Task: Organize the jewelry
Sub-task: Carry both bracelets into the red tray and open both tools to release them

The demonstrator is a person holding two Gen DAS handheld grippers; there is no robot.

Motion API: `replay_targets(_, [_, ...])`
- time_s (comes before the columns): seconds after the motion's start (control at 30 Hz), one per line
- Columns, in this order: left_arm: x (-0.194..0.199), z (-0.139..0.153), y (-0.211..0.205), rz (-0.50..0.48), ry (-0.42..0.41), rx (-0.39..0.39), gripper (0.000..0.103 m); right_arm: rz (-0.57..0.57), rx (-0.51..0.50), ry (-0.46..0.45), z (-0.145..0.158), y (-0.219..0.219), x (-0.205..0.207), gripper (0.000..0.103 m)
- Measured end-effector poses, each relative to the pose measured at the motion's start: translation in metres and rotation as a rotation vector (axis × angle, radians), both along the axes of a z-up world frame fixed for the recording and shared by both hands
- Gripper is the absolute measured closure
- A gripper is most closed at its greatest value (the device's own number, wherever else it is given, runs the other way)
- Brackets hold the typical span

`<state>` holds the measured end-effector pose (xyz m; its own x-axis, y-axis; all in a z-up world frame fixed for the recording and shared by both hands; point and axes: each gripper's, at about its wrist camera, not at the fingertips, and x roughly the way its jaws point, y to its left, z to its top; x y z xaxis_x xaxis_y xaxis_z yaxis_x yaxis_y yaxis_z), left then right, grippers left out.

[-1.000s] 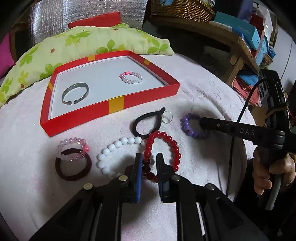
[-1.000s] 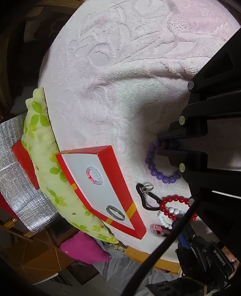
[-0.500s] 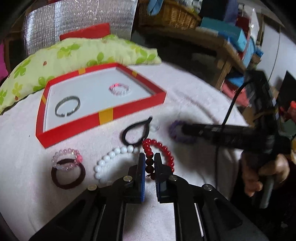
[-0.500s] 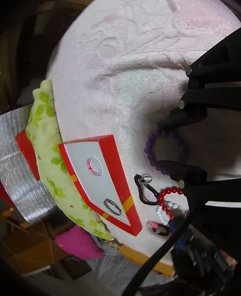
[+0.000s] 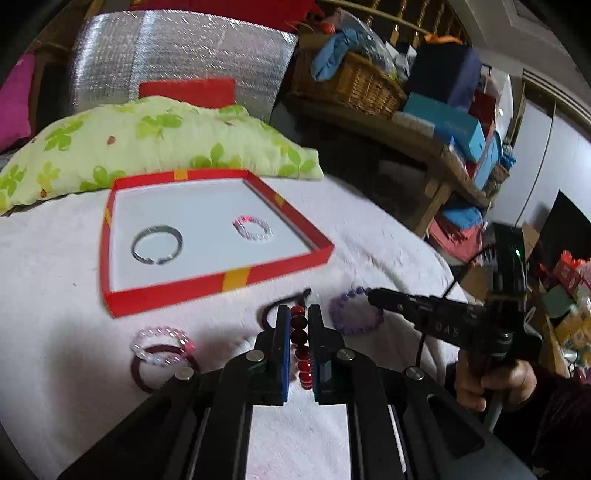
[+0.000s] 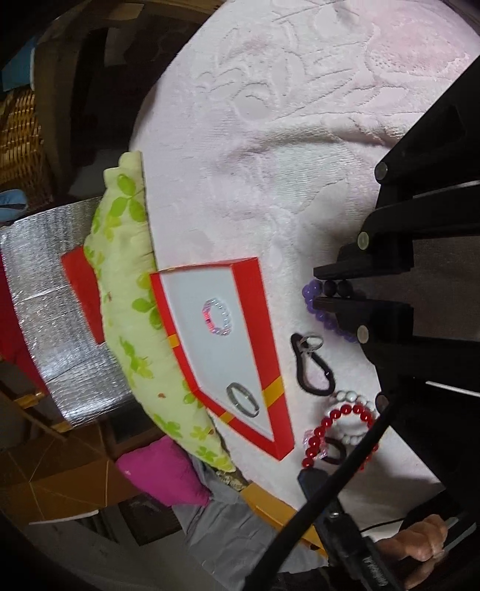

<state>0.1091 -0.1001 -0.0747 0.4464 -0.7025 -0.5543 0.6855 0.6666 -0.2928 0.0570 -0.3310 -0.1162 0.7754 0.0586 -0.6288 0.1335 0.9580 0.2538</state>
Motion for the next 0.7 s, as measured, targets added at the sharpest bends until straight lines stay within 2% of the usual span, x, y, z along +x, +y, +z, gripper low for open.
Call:
replay_targets(0.2, [0.01,0.011,0.02,0.052,0.003,-0.069,0.094,0.012,-0.001,-0.06,0.01,0.003,-0.008,0.092])
replay_targets(0.53, [0.02,0.017,0.02,0.062,-0.009,-0.078,0.094,0.023,0.022,-0.09,0.021,0.001,-0.006,0.092])
replay_targets(0.7, [0.033,0.029,0.015,0.049,-0.021,-0.085,0.094,0.034,0.066,-0.129,0.049,-0.004,0.013,0.092])
